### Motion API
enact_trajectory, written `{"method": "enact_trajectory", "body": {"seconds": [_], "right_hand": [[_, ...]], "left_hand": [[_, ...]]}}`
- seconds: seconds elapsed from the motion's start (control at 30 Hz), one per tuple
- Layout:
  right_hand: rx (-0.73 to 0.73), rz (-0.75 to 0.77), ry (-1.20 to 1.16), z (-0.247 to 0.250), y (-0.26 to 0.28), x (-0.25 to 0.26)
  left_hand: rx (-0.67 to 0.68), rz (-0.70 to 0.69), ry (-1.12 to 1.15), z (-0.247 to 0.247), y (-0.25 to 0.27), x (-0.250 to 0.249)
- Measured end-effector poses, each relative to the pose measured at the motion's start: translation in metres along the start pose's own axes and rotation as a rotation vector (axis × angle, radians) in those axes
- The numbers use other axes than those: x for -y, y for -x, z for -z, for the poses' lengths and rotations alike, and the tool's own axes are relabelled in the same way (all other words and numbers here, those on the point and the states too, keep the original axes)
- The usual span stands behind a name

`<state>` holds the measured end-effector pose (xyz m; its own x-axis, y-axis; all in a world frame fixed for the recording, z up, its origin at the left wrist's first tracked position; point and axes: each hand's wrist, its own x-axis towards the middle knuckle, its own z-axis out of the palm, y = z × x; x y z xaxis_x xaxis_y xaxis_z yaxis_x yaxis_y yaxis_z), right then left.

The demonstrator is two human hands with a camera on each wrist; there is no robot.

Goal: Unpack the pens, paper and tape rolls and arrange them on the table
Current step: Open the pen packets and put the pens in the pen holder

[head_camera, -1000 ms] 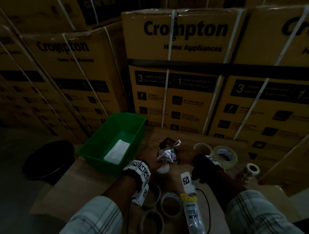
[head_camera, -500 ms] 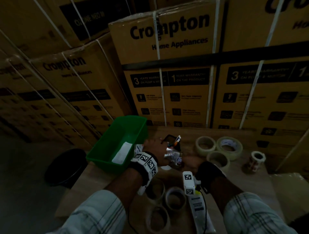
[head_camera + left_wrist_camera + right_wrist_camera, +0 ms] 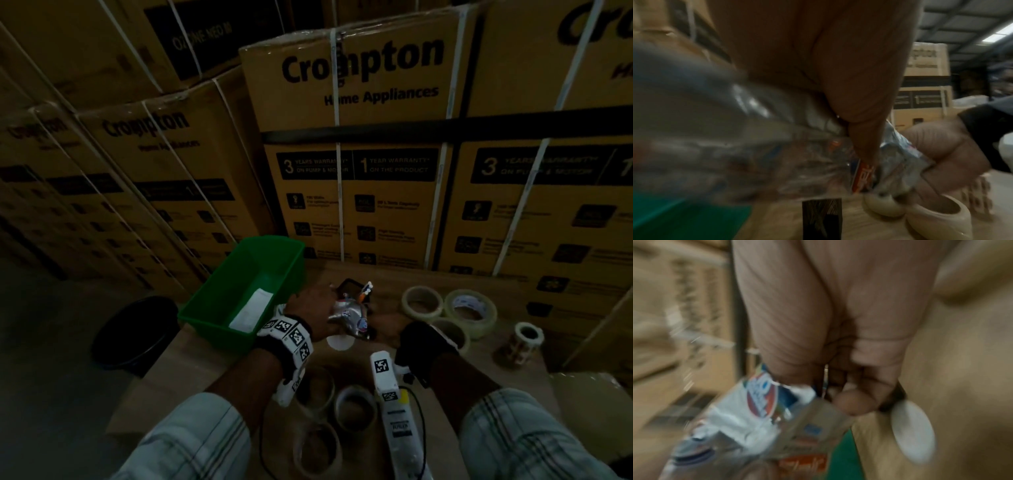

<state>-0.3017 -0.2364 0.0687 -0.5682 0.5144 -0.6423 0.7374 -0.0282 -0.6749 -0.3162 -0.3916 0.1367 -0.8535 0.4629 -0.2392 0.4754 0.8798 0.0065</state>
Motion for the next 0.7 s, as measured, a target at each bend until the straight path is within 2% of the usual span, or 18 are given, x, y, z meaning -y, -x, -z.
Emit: {"method": "enact_trajectory", "body": {"seconds": [0.03,0.07,0.1,0.13,0.23,0.33,0.4,0.5,0.7], "right_hand": [[0.246,0.062,0.079,0.007,0.002,0.001],[0.383,0.29,0.135,0.008,-0.005,0.013],[0.575,0.436,0.183,0.022,-0.007,0.018],[0.605,0.505,0.256,0.034,-0.005,0.027],[0.403,0.74,0.423,0.048,0.005,0.063],[0.22,0.905,0.492,0.046,0.005,0.087],[0.13,0.937,0.546,0.041,0.004,0.093],[0.061,0.96,0.587,0.026,0.004,0.093],[0.106,0.863,0.702,-0.008,-0.011,0.078]], "left_hand": [[0.003,0.007,0.077,-0.005,-0.001,0.005],[0.027,0.026,0.159,-0.013,-0.003,0.011],[0.061,0.047,0.224,-0.02,-0.005,0.016],[0.101,0.088,0.265,-0.029,-0.008,0.022],[0.165,0.223,0.343,-0.055,-0.012,0.036],[0.162,0.237,0.371,-0.086,-0.023,0.046],[0.125,0.234,0.368,-0.105,-0.034,0.052],[0.07,0.218,0.399,-0.107,-0.032,0.05],[0.076,0.204,0.458,-0.098,-0.026,0.058]]}}
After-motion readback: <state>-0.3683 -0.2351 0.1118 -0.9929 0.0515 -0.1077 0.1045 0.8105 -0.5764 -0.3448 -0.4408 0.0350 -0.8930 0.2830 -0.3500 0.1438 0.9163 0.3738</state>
